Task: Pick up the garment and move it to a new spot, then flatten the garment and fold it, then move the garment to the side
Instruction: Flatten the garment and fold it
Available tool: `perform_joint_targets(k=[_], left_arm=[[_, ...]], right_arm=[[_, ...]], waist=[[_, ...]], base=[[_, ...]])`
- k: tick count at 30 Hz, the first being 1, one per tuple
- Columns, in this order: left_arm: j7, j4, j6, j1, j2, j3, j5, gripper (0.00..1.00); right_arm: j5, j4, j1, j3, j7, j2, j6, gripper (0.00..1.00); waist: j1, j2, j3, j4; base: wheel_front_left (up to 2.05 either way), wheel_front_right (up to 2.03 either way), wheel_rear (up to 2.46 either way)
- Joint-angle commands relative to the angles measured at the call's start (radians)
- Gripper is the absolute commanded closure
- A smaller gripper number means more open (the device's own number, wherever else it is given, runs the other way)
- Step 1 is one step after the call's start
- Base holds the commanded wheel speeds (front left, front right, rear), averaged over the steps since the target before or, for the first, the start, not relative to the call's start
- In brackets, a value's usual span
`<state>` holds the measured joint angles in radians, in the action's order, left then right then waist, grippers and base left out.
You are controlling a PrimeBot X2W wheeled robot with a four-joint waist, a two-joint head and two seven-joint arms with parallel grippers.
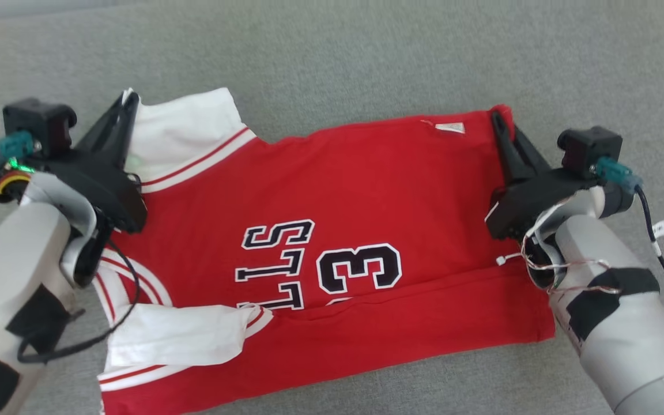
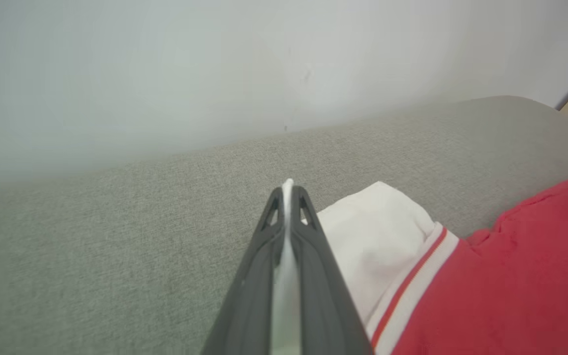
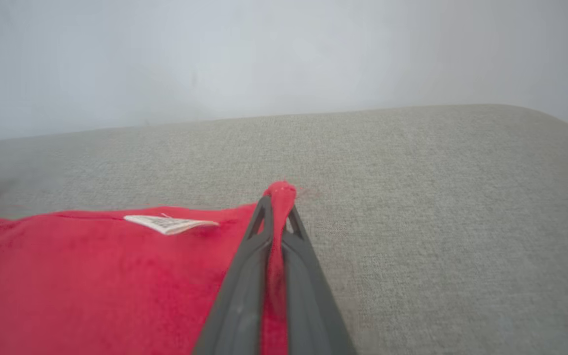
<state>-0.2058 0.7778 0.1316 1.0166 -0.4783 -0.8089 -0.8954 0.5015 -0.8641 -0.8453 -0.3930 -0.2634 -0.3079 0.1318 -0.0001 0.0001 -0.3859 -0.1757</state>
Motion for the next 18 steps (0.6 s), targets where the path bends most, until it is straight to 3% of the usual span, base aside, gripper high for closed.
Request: perform_joint_targets(k=[1, 10, 18], left_arm=[[-0.015, -0.013, -0.002, -0.027, 0.001, 0.0, -0.006, 1.0], [-0.059, -0.184, -0.025, -0.193, -0.013, 0.043, 0.014, 1.0], [-0.06, -0.47, -0.1, -0.449, -0.01, 0.211, 0.081, 1.0]], right_arm=[[-0.007, 0.028, 0.023, 0.015, -0.001, -0.004, -0.002, 1.0], [-0.04, 0.17, 0.225, 0.097, -0.001, -0.029, -0.002, 1.0], [-0.033, 0.234, 0.334, 0.175, -0.001, -0.027, -0.002, 1.0]], waist=[[0.0001, -0.0001, 0.039, 0.022], [0.0001, -0.0001, 0.114, 0.053], [0.0001, -0.0001, 0.132, 0.077]], base=[[0.0, 0.0, 0.0], [0.0, 0.0, 0.0], [0.0, 0.0, 0.0]])
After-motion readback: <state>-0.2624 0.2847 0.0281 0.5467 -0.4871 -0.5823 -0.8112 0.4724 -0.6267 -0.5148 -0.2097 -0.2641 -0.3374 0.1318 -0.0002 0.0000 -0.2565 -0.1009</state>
